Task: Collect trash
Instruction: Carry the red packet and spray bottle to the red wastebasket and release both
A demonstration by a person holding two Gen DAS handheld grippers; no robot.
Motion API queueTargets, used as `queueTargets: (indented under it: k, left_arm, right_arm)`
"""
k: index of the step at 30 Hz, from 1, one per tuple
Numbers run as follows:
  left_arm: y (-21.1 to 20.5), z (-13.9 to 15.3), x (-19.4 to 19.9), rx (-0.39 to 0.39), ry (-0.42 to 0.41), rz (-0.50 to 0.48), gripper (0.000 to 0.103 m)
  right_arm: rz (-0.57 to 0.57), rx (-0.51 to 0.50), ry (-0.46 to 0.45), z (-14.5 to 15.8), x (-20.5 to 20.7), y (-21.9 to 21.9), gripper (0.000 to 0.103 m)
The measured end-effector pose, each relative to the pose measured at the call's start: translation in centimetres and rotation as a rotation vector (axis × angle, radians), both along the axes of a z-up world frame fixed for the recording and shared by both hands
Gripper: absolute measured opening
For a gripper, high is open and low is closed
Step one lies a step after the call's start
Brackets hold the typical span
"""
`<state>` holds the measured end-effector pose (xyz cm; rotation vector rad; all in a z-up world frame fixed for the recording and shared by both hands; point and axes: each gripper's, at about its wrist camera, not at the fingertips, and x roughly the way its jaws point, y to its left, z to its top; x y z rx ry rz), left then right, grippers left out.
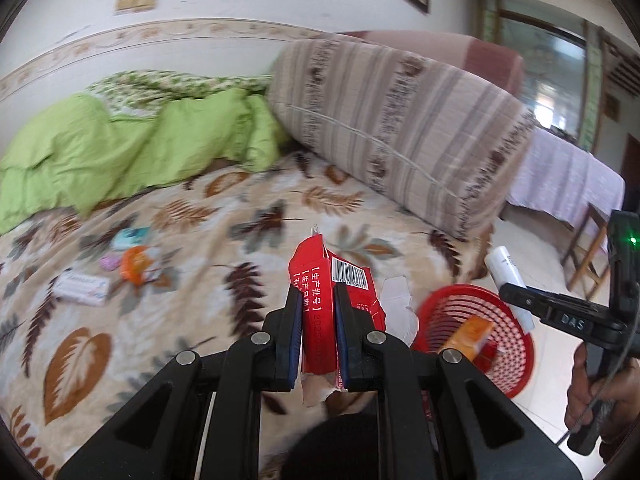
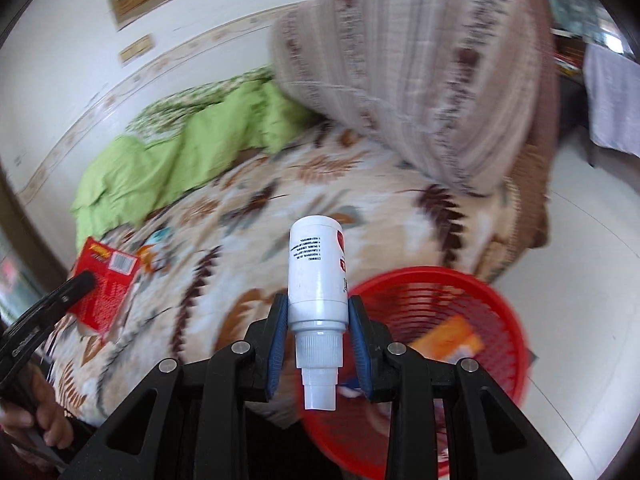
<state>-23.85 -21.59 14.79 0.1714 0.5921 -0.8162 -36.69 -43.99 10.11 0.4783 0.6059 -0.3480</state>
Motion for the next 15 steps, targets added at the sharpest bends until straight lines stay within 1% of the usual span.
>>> queueTargets:
  k: [4,8,10,11,12,15]
  left_arm:
    - [-4.9,-0.4,-1.5,0.013,0.067,-0.126,0.014]
    - [-9.4,-1.6,-2.3,0.032,0.144,-0.213,0.014]
    - [-11.3,-2.3,-2.6,0.059,0.175,-0.255,0.02]
    - [-12.0,-2.7,-2.7,0.075,0.183,-0.26,0.035]
    - [-12.0,-2.9,-2.8,0.079,0.18,-0.254,0.048]
    - [-11.2,-2.8,-2.8,0.07,0.154,-0.248,0.049]
  right_arm:
    - [-0.085,0.011,0.013,-0.3,-2.6,-3.2,0.031]
    - [-0.123,0.028,0.017,-0.8,-3.7,-5.1,0.032]
    - [-0.108,0.028,0.043,-1.3,-3.5,-5.4,0.034]
    - [-0.107,0.031,0.057,-1.6,-3.4,-5.7,0.041]
    - [-0.122,0.035,0.063,-1.8,-3.6,-5.9,0.044]
    - [-0.14,0.037,0.052,-1.9,-4.2,-6.2,0.045]
